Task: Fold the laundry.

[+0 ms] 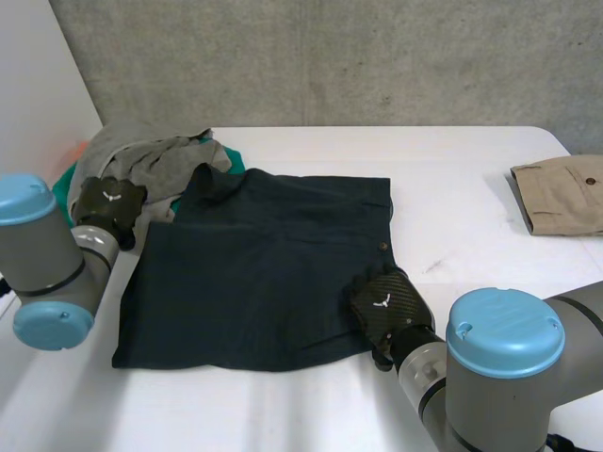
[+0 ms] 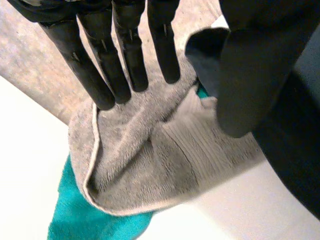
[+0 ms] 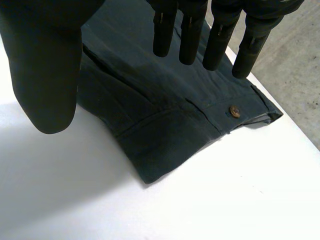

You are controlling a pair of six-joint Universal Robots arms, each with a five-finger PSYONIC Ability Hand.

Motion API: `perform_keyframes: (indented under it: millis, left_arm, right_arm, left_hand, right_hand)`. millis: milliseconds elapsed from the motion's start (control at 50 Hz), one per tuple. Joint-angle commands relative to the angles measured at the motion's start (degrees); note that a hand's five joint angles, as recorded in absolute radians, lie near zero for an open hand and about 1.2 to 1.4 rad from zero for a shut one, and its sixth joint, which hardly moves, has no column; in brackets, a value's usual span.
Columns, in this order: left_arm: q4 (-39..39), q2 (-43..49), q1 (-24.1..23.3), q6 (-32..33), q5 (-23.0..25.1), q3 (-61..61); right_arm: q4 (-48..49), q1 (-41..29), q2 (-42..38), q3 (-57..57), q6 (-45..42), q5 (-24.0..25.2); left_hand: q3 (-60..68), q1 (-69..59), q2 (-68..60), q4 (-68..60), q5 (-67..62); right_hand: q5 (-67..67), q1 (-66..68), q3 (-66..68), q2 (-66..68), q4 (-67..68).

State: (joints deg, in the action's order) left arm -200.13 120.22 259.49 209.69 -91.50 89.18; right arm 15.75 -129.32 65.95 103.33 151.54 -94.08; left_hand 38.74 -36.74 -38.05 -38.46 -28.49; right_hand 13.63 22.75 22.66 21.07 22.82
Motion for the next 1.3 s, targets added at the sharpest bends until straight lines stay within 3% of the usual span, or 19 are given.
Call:
perform_keyframes:
  millis: [20, 160, 240, 320, 340, 360, 400, 500, 800, 900, 940, 980, 1020, 1160, 1300]
  left_arm:
    - [0.9, -5.3, 0.4, -3.8, 4.4, 4.1]
    - [1.1, -13.1, 1.6, -5.7, 6.2, 12.2]
    - [1.8, -19.7, 2.0, -5.6, 9.9, 18.5]
    - [3.1, -25.3, 2.0, -5.4, 15.3, 23.8]
    - [4.0, -27.1, 1.8, -5.3, 17.9, 25.7]
    - [4.6, -28.0, 1.8, -5.3, 18.8, 26.5]
    - [7.2, -30.1, 1.7, -4.7, 21.9, 28.8]
    - [11.9, -31.8, 1.7, -2.2, 25.6, 31.5]
    - [15.4, -16.7, 3.6, 9.2, 24.6, 27.6]
    - [15.7, -14.5, 2.9, 9.9, 23.3, 26.5]
    - [15.6, -14.5, 2.5, 9.8, 23.0, 26.4]
    - [15.6, -14.7, 1.7, 9.5, 22.6, 26.1]
    - [15.7, -14.9, 1.3, 9.3, 22.3, 26.1]
    - [18.7, -21.8, -0.4, 7.4, 18.6, 26.9]
    - [31.3, -29.4, -3.5, 7.5, 17.5, 26.8]
  right_arm:
    - [2.1, 0.5, 0.2, 1.2, -1.5, 0.2]
    - [4.5, 1.3, -0.6, 1.7, -4.0, 0.3]
    - [5.9, 1.6, -1.3, 1.6, -4.6, 0.3]
    - [6.7, 1.7, -2.5, 1.1, -4.9, 0.0]
    - [6.8, 1.8, -2.6, 0.9, -4.9, -0.1]
    - [6.8, 1.9, -2.4, 0.8, -4.6, -0.1]
    - [6.6, 1.9, -2.1, 0.9, -4.5, 0.1]
    - [5.9, 2.0, 0.4, 1.2, -3.6, 0.4]
    - [-3.5, 2.7, 5.6, -1.3, 7.7, -0.2]
    - [-5.0, 3.4, 6.0, -1.9, 8.9, -1.0]
    - [-5.4, 3.5, 5.9, -2.0, 8.8, -1.1]
    - [-6.3, 3.9, 6.0, -2.2, 8.4, -0.9]
    - [-7.0, 4.1, 6.1, -2.4, 7.8, -0.8]
    - [-19.1, 6.4, 10.5, -4.2, -0.6, 1.5]
    - [-38.3, 10.1, 14.5, -6.8, -13.2, 7.1]
  left_hand:
    - [-21.4, 19.4, 20.7, 21.2, 21.2]
    - [-24.5, 22.5, 23.8, 24.2, 24.2]
    - [-20.3, 18.3, 19.6, 20.0, 20.0]
    - [-11.1, 9.1, 10.4, 10.8, 10.8]
    - [-7.4, 5.4, 6.7, 7.1, 7.1]
    - [-5.8, 3.8, 5.1, 5.6, 5.6]
    - [2.5, -4.5, -3.2, -2.8, -2.8]
    - [3.4, -5.4, -4.1, -3.7, -3.7]
    - [1.6, -3.6, -2.3, -1.9, -1.8]
    - [3.8, -5.8, -4.5, -4.0, -4.0]
    - [10.0, -12.0, -10.6, -10.2, -10.2]
    - [26.6, -28.6, -27.3, -26.9, -26.8]
    - [41.2, -43.2, -41.9, -41.5, -41.5]
    - [41.3, -43.3, -42.0, -41.5, -41.5]
    - [41.3, -43.3, -42.0, -41.5, -41.5]
  right_hand:
    - [6.9, 7.8, 7.9, 9.4, 7.7]
    - [11.4, 12.3, 12.4, 14.0, 12.2]
    - [14.1, 15.0, 15.1, 16.7, 14.9]
    - [31.4, 32.3, 32.4, 33.9, 32.2]
    - [48.3, 49.1, 49.2, 50.8, 49.1]
    - [56.3, 57.2, 57.3, 58.8, 57.1]
    - [56.4, 57.2, 57.3, 58.9, 57.2]
    - [56.4, 57.2, 57.3, 58.9, 57.2]
    - [56.4, 57.2, 57.3, 58.9, 57.2]
    - [56.4, 57.2, 57.3, 58.9, 57.2]
    - [56.4, 57.2, 57.3, 58.9, 57.2]
    - [56.4, 57.2, 57.3, 58.9, 57.2]
    - [56.4, 57.2, 57.3, 58.9, 57.2]
    - [56.4, 57.2, 57.3, 58.9, 57.2]
    - [56.4, 57.2, 57.3, 58.9, 57.2]
